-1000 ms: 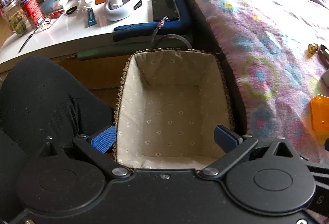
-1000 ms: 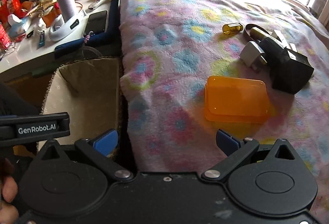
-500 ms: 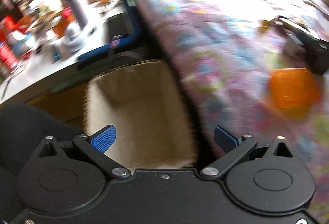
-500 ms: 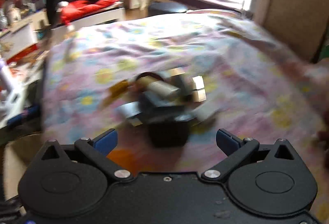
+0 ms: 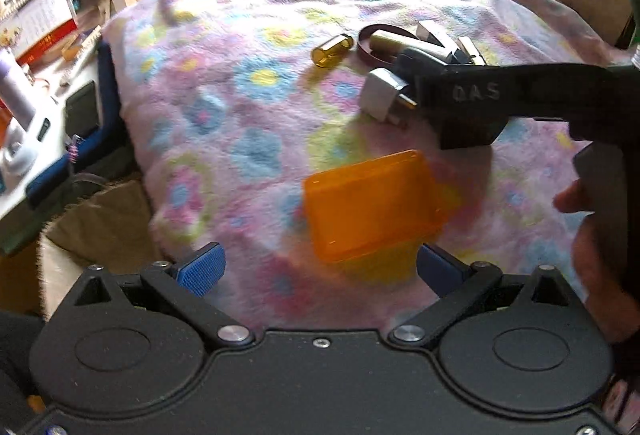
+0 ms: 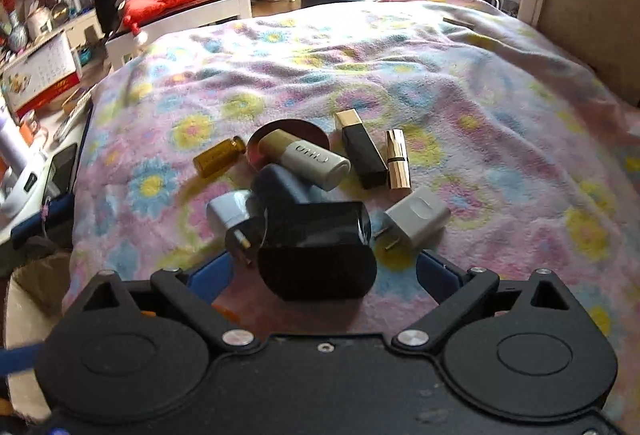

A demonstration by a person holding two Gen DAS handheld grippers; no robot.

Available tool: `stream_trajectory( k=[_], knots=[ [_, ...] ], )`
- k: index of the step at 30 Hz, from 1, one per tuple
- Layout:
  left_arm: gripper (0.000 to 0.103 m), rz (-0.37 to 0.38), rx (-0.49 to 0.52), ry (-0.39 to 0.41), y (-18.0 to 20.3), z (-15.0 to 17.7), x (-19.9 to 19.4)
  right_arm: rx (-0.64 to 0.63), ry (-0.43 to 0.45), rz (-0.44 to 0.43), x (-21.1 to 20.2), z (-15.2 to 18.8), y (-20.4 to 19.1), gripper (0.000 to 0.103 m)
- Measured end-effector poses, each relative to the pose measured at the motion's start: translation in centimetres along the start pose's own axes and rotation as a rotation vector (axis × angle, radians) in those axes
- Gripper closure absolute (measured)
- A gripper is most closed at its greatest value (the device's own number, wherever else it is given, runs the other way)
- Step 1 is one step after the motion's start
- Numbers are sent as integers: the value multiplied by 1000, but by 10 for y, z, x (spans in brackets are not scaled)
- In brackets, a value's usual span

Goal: Organize rigid objects
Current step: 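Grasp the orange plastic box with the left tool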

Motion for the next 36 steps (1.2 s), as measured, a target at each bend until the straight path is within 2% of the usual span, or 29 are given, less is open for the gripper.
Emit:
stream_trajectory(
  k=[1, 3, 5, 8, 13, 15, 18, 20, 22, 24, 32, 36],
  knots=[
    [4, 5, -16, -8, 1, -1, 4, 4, 3, -2, 2, -1, 1, 9],
    [4, 15, -51, -24, 4, -5, 10, 6, -8, 0, 10, -2, 3, 32],
    [4, 24, -89, -35, 5, -10, 15, 20, -24, -35, 13, -1, 6, 38],
    [4, 39, -143, -51, 4, -17, 23, 51, -15, -50, 11, 0, 11, 39],
    [3, 98, -199, -114, 6, -24, 42, 56, 3, -24, 3, 3, 16, 38],
    [8, 114, -203, -146, 8, -24, 49, 62, 9, -17, -1, 4, 18, 38],
    [10, 65, -155, -135, 14, -20, 51, 83, 15, -17, -6, 5, 23, 38],
    [17, 39, -82, -101, 22, -17, 49, 99, 18, -14, -9, 6, 25, 38],
    [17, 37, -33, -70, 25, -14, 43, 105, 15, -9, -12, 7, 25, 38],
    [17, 42, -24, -73, 21, -13, 38, 106, 20, -7, -18, 7, 24, 38],
    [17, -40, -59, -19, -49, -19, 4, 72, 58, -71, -50, -2, -10, 38],
    [17, -98, -101, -5, -95, -18, -12, 30, 55, -167, -61, -6, -51, 38]
  ],
)
Point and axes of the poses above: each gripper's, at about its wrist camera, not at the fingertips, and x roughly the way its jaws point, y to its right, z to its underside, the point moved 4 cm from there along x, roughly the way its jaws point, and after that the axes turned 8 degrees about -x, right-handed, at the moved point
